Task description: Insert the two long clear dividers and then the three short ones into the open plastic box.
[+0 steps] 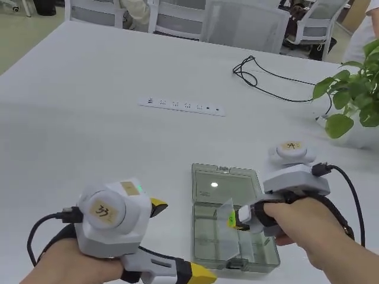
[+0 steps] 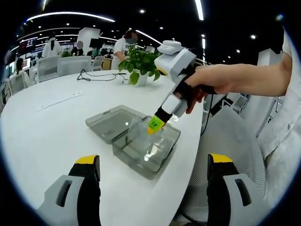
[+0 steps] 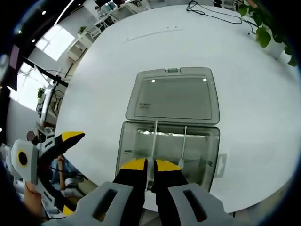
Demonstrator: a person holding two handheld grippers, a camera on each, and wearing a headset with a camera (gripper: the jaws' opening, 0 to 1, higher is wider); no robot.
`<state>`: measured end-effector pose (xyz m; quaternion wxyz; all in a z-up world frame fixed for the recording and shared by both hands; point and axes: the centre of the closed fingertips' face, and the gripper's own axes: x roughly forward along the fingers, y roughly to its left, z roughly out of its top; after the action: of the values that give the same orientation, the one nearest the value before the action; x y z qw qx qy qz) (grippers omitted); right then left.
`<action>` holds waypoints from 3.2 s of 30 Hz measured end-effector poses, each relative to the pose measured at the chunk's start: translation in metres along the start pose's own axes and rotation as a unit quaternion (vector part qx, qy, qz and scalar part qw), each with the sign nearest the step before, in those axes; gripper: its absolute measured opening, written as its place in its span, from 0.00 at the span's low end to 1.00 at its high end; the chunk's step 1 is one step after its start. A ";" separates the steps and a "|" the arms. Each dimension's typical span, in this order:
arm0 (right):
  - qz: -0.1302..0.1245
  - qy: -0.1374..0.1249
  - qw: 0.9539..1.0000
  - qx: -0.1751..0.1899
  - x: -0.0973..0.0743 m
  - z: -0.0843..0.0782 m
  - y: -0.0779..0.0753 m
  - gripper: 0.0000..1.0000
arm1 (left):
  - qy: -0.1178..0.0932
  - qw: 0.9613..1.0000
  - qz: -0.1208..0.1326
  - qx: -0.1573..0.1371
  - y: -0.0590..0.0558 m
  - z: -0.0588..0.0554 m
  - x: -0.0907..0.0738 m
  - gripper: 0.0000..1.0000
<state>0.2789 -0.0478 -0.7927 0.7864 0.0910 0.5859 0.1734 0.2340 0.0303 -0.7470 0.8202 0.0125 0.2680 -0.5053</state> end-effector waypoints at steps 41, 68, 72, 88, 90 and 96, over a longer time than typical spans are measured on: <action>-0.058 0.009 0.986 -0.156 0.010 0.002 0.008 0.07 | 0.006 1.000 0.003 -0.004 0.002 -0.004 -0.001 0.96; -0.050 0.010 0.987 -0.152 0.008 0.004 0.008 0.07 | 0.009 1.000 0.002 -0.005 0.004 -0.003 0.003 0.95; -0.052 0.008 0.986 -0.156 0.009 0.003 0.008 0.07 | 0.009 1.000 0.001 -0.004 0.004 -0.003 0.004 0.95; -0.053 0.006 0.986 -0.159 0.007 0.004 0.008 0.07 | 0.010 1.000 0.001 -0.006 0.004 -0.004 0.003 0.95; -0.053 0.005 0.986 -0.161 0.008 0.004 0.009 0.07 | 0.010 1.000 0.000 -0.005 0.003 -0.004 0.004 0.95; -0.056 0.005 0.984 -0.170 0.008 0.004 0.009 0.07 | 0.012 1.000 -0.001 -0.002 0.003 -0.003 0.005 0.95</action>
<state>0.2828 -0.0361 -0.7958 0.7962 -0.0778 0.5559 0.2260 0.2365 0.0288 -0.7526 0.8163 0.0164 0.2789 -0.5056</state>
